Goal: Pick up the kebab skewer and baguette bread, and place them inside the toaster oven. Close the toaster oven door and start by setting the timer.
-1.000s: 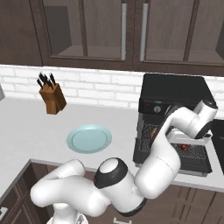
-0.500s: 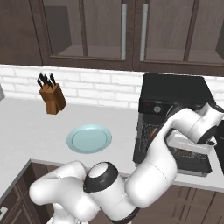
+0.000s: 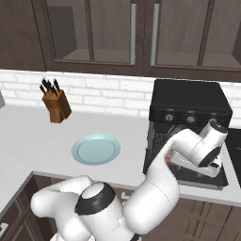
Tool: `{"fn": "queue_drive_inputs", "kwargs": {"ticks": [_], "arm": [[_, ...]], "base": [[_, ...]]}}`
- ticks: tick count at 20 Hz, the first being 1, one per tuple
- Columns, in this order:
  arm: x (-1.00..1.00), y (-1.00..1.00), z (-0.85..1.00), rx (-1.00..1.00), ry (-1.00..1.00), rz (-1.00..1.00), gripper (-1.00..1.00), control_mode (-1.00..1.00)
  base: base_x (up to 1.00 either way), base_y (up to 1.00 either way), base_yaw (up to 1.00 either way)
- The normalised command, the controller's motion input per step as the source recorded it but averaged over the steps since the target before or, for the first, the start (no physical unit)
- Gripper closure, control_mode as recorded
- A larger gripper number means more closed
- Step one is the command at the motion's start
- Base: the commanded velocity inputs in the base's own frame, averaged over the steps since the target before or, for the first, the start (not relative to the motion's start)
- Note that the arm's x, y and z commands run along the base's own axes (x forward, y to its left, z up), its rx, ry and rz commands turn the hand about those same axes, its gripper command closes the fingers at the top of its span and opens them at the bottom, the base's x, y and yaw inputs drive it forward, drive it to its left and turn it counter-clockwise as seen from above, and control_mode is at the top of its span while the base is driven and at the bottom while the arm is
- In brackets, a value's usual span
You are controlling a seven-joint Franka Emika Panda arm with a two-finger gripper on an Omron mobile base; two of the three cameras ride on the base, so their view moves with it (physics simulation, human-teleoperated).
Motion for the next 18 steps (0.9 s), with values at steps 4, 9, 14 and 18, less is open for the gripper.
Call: {"fn": "queue_drive_inputs", "kwargs": {"ticks": [4,9,14,18], "arm": [[0.04,0.00,-0.36,-0.09,0.00,-0.06,-1.00,-1.00],[0.26,0.00,-0.16,-0.09,0.00,-0.01,-1.00,-1.00],[0.12,0.00,-0.22,-0.07,0.00,0.00,-1.00,-1.00],[0.04,-0.06,-0.23,-0.05,0.00,0.00,-1.00,-1.00]], "base": [[0.00,0.00,0.00],[0.00,0.00,0.00],[0.00,0.00,0.00],[0.00,0.00,0.00]]}}
